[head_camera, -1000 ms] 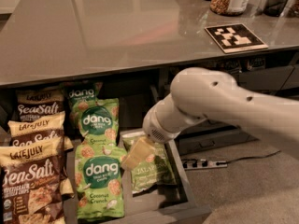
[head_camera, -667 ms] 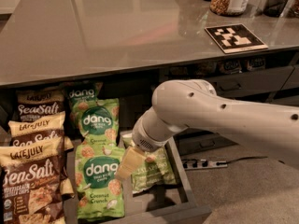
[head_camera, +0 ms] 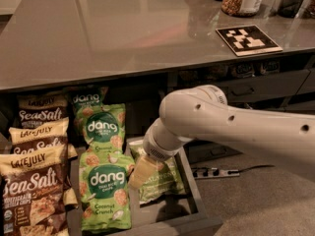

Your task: Pick green jalapeno chip bag from top drawer and place on counter

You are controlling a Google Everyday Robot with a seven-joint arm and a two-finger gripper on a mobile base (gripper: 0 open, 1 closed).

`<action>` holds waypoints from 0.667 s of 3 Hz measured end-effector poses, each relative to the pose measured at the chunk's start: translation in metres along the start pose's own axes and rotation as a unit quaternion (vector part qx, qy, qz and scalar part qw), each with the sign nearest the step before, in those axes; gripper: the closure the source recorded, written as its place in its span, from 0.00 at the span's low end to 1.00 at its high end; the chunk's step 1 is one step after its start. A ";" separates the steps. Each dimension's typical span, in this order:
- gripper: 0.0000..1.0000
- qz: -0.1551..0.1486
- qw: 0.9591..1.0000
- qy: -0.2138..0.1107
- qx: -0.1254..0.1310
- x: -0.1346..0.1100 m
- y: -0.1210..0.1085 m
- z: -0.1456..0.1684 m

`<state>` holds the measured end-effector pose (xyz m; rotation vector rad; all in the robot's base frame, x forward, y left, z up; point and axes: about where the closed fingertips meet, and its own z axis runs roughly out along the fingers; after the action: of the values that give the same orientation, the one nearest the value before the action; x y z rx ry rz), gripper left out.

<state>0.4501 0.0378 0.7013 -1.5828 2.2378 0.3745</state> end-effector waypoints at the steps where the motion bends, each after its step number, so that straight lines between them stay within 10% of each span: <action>1: 0.00 0.013 0.998 0.022 0.052 0.026 -0.019 -0.002; 2: 0.00 0.028 0.995 0.035 0.088 0.055 -0.033 -0.003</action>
Offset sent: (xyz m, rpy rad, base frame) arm 0.0200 -0.0960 -0.0382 -0.1575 -0.1410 -0.2015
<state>0.4647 -0.0208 0.6798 -1.4660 2.3009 0.1351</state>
